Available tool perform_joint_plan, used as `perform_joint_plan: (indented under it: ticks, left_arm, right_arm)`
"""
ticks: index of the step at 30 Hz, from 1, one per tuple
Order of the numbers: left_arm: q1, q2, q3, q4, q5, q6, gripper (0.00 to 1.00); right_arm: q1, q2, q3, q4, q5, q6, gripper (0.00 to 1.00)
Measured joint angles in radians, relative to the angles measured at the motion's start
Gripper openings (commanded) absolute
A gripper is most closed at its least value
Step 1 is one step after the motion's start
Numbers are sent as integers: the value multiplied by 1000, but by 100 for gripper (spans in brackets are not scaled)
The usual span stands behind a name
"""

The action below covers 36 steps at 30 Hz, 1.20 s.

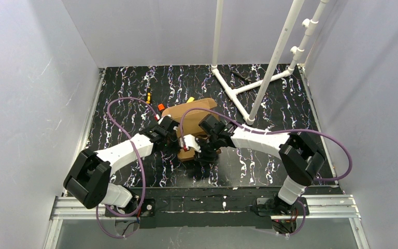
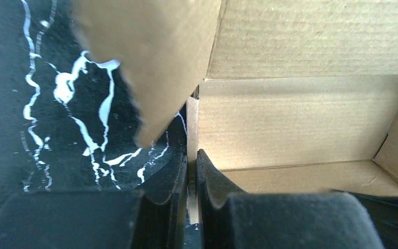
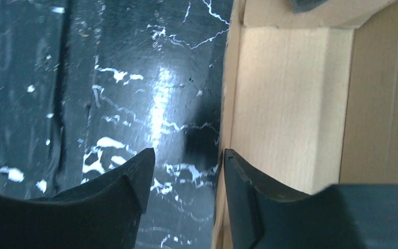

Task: Fold the paper box

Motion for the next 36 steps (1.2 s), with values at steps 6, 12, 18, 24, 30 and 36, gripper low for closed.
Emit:
perform_joint_plan:
  ticks: [6,12,18,24,30,36]
  left_arm:
    - [-18,0,64,-84,-115,53,0]
    - [-23,10,91,-143,-210,95,0]
    - [-23,71,116,-159,-261,114,0]
    - [-15,106,121,-121,-259,120,24]
    - [29,138,135,-124,-240,125,27]
    - [45,169,159,-125,-225,135,7]
  right_arm:
    - [-128,-111,37,-177,-198,-151,65]
    - [-274,-205,38,-194,-357,-132,66]
    - [-407,-240,-117,138,-393,245,69]
    - [-428,-228,-219,454,-328,570,69]
    - [-428,-215,-219,489,-315,601,69]
    - [-428,-207,-219,489,-312,610,69]
